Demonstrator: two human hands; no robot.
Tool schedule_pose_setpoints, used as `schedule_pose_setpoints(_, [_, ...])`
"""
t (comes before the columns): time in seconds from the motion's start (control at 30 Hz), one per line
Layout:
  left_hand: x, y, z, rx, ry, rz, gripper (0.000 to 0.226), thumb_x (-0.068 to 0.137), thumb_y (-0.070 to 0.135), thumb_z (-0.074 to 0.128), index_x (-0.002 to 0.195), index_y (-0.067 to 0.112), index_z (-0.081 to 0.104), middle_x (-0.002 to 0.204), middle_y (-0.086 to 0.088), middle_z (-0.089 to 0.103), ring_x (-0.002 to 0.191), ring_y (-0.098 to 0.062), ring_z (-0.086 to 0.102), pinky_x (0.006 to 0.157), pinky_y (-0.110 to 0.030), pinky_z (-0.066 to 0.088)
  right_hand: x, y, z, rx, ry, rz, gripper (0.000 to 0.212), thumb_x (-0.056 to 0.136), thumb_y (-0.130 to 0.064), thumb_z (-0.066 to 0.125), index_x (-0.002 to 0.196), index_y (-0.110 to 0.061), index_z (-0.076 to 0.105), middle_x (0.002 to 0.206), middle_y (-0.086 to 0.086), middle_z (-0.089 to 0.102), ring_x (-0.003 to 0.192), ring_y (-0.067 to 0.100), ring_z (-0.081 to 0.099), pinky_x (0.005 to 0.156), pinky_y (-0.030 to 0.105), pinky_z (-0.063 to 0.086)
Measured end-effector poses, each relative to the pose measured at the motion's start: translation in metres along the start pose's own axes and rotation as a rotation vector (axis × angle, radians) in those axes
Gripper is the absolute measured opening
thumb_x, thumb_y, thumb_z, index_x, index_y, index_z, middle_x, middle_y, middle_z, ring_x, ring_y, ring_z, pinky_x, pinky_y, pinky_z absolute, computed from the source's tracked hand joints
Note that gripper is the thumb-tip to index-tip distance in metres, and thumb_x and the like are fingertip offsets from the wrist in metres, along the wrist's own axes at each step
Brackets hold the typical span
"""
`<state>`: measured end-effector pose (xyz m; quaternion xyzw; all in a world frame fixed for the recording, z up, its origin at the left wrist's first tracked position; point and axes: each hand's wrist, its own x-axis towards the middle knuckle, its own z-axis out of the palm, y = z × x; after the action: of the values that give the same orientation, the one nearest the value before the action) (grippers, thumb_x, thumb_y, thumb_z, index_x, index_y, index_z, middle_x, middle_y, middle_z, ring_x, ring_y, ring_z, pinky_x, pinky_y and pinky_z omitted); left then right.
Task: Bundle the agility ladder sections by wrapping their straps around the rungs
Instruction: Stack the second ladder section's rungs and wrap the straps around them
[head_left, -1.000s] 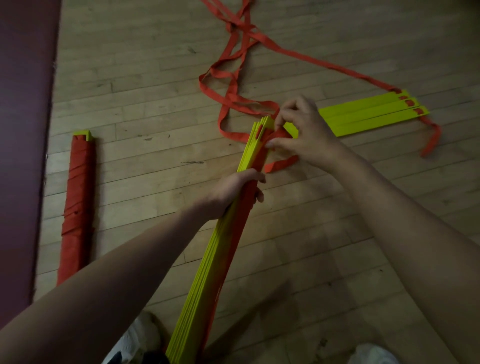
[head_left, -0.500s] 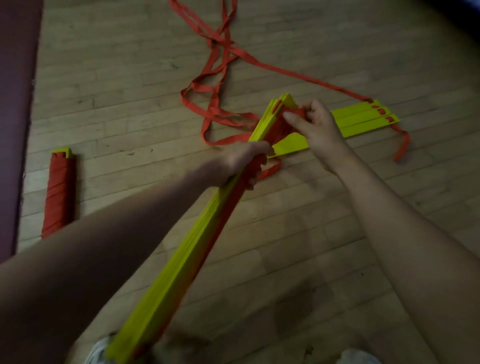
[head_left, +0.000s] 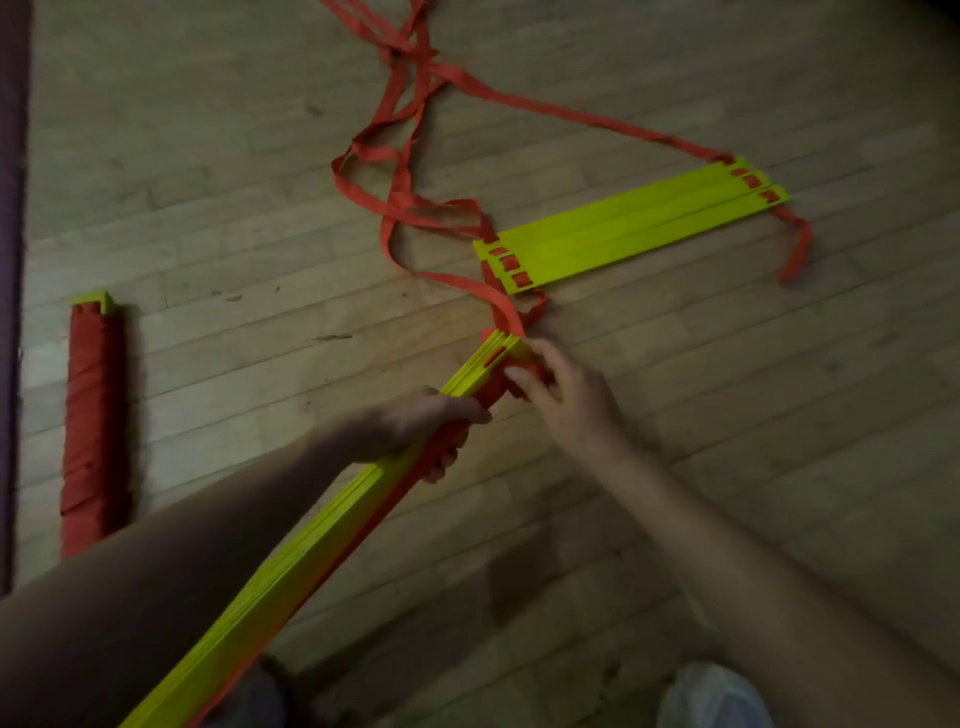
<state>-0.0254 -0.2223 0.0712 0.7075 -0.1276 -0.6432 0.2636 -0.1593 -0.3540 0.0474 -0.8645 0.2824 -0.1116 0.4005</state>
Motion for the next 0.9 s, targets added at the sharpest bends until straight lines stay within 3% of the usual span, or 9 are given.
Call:
schedule_pose_setpoints(0.07, [0.001, -0.019, 0.001, -0.021, 0.03, 0.017, 0.027, 0.088, 0.031, 0.062, 0.083, 0.006, 0.056, 0.07, -0.013, 0.053, 0.057, -0.024, 0.051, 0.054, -0.029, 0.048, -0.014, -0.004, 0.017, -0.1, 0.018, -0.106, 0.049, 0.091, -0.036, 0.052, 0.132, -0.009, 0.056, 0.11, 0.02, 0.069, 0.098, 0.036, 0.065, 0.078, 0.031, 0.041])
schedule_pose_setpoints(0.27, [-0.003, -0.037, -0.001, -0.041, 0.116, 0.183, 0.016, 0.09, 0.018, 0.063, 0.096, 0.005, 0.059, 0.074, -0.011, 0.063, 0.059, -0.021, 0.06, 0.053, -0.028, 0.051, -0.02, -0.011, 0.026, 0.027, 0.062, -0.028, 0.044, 0.09, -0.025, 0.065, 0.132, -0.013, 0.057, 0.112, 0.016, 0.069, 0.102, 0.029, 0.064, 0.073, 0.015, 0.036])
schedule_pose_setpoints(0.37, [-0.005, -0.038, -0.003, -0.034, 0.15, 0.315, 0.022, 0.09, 0.011, 0.063, 0.11, 0.013, 0.053, 0.08, -0.01, 0.065, 0.061, -0.023, 0.06, 0.053, -0.028, 0.052, -0.013, -0.01, 0.026, 0.124, -0.003, 0.038, 0.044, 0.087, -0.026, 0.068, 0.129, -0.015, 0.059, 0.109, 0.009, 0.07, 0.101, 0.023, 0.066, 0.082, 0.021, 0.046])
schedule_pose_setpoints(0.47, [-0.008, -0.038, -0.006, -0.029, 0.193, 0.316, 0.015, 0.089, 0.016, 0.063, 0.101, 0.008, 0.059, 0.078, -0.01, 0.065, 0.058, -0.023, 0.057, 0.052, -0.03, 0.049, -0.007, -0.004, 0.026, 0.198, -0.131, 0.081, 0.046, 0.082, -0.023, 0.073, 0.123, -0.02, 0.051, 0.109, -0.001, 0.067, 0.098, 0.021, 0.067, 0.085, 0.036, 0.052])
schedule_pose_setpoints(0.53, [-0.009, -0.037, -0.007, -0.034, 0.216, 0.312, 0.016, 0.089, 0.021, 0.064, 0.095, 0.007, 0.061, 0.071, -0.01, 0.063, 0.056, -0.023, 0.056, 0.052, -0.031, 0.048, -0.005, 0.003, 0.022, 0.189, -0.234, 0.113, 0.039, 0.084, -0.018, 0.071, 0.116, -0.02, 0.05, 0.099, -0.003, 0.067, 0.088, 0.014, 0.067, 0.08, 0.028, 0.05])
schedule_pose_setpoints(0.63, [-0.009, -0.037, -0.009, -0.032, 0.225, 0.284, 0.033, 0.087, 0.039, 0.066, 0.088, 0.006, 0.062, 0.067, -0.01, 0.062, 0.057, -0.023, 0.057, 0.053, -0.031, 0.049, -0.009, 0.003, 0.016, 0.39, -0.362, 0.182, 0.016, 0.088, -0.015, 0.066, 0.1, -0.013, 0.056, 0.069, -0.006, 0.063, 0.055, 0.005, 0.057, 0.061, 0.019, 0.045])
schedule_pose_setpoints(0.77, [-0.007, -0.039, -0.005, 0.006, 0.242, 0.227, 0.05, 0.082, 0.054, 0.065, 0.084, 0.004, 0.062, 0.063, -0.008, 0.062, 0.054, -0.021, 0.058, 0.052, -0.029, 0.05, -0.009, -0.004, 0.005, 0.286, -0.421, 0.174, 0.039, 0.082, -0.048, 0.061, 0.085, -0.009, 0.067, 0.062, -0.002, 0.063, 0.057, 0.012, 0.062, 0.064, 0.03, 0.049])
schedule_pose_setpoints(0.83, [-0.006, -0.041, -0.003, 0.015, 0.237, 0.218, 0.055, 0.08, 0.058, 0.064, 0.082, 0.004, 0.062, 0.062, -0.009, 0.061, 0.053, -0.021, 0.056, 0.05, -0.028, 0.049, -0.006, -0.002, -0.005, 0.131, -0.382, 0.096, 0.03, 0.087, -0.04, 0.063, 0.069, -0.016, 0.066, 0.059, 0.0, 0.067, 0.058, 0.011, 0.064, 0.066, 0.029, 0.049])
schedule_pose_setpoints(0.9, [-0.005, -0.042, -0.004, 0.026, 0.22, 0.203, 0.059, 0.079, 0.063, 0.061, 0.08, 0.004, 0.062, 0.063, -0.01, 0.06, 0.051, -0.021, 0.055, 0.049, -0.027, 0.048, -0.004, -0.004, -0.01, 0.09, -0.353, 0.049, 0.026, 0.089, -0.032, 0.064, 0.067, -0.018, 0.066, 0.058, -0.001, 0.068, 0.059, 0.01, 0.064, 0.066, 0.03, 0.049])
